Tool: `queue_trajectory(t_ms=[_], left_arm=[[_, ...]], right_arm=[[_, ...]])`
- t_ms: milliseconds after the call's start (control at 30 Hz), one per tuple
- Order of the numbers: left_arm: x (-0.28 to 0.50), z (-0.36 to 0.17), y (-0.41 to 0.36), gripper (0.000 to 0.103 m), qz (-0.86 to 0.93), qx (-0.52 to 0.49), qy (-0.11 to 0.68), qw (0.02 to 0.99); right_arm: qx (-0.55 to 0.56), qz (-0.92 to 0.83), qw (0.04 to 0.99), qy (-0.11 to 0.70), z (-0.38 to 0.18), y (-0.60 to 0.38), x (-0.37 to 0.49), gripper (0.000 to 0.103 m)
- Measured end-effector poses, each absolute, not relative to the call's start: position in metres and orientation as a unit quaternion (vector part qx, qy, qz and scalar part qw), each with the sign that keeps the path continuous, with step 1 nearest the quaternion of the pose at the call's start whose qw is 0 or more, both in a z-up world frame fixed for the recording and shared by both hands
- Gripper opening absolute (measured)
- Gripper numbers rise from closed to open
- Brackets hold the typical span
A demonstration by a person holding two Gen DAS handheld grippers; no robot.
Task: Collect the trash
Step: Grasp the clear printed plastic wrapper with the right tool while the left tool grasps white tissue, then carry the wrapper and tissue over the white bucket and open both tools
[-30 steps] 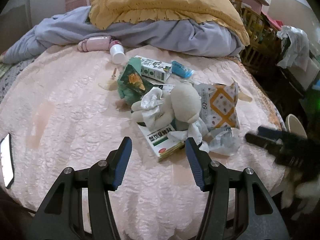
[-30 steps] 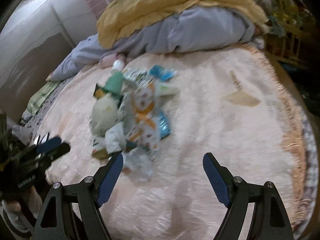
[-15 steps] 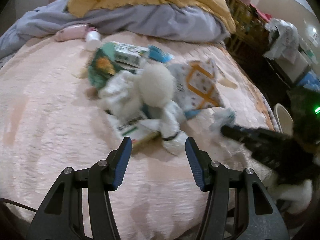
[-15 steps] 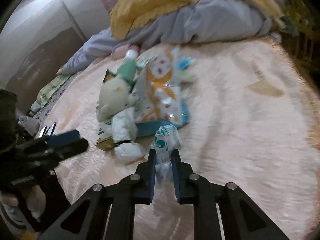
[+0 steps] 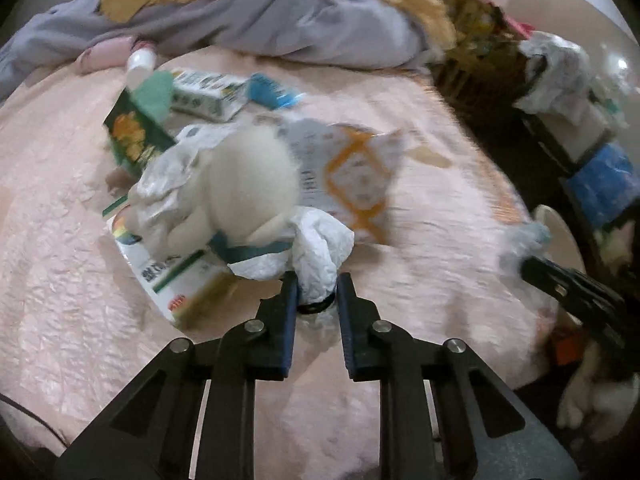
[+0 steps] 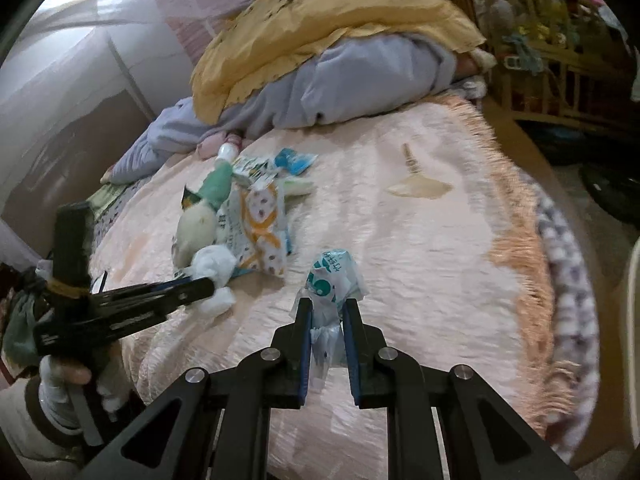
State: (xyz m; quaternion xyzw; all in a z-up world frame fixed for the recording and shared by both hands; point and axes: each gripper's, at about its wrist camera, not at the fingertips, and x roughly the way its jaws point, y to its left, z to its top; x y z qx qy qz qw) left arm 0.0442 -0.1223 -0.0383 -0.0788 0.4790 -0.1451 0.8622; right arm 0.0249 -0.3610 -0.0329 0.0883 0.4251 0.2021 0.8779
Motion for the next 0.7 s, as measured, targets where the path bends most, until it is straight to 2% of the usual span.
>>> queue_trajectory(t_ms=[300, 700], left_arm=[[0.026, 0.015, -0.189, 0.017, -0.248, -0.059, 0.442, 0.86], [0.043, 0.028, -0.308, 0.017, -0.356, -0.04, 0.445, 0.821]], right_arm=[[0.119, 0.145, 0.895, 0.406, -0.019, -0.427, 0.012, 0.014], [0.162, 0.041, 0.905, 0.392, -0.013, -0.529, -0.017, 0.014]])
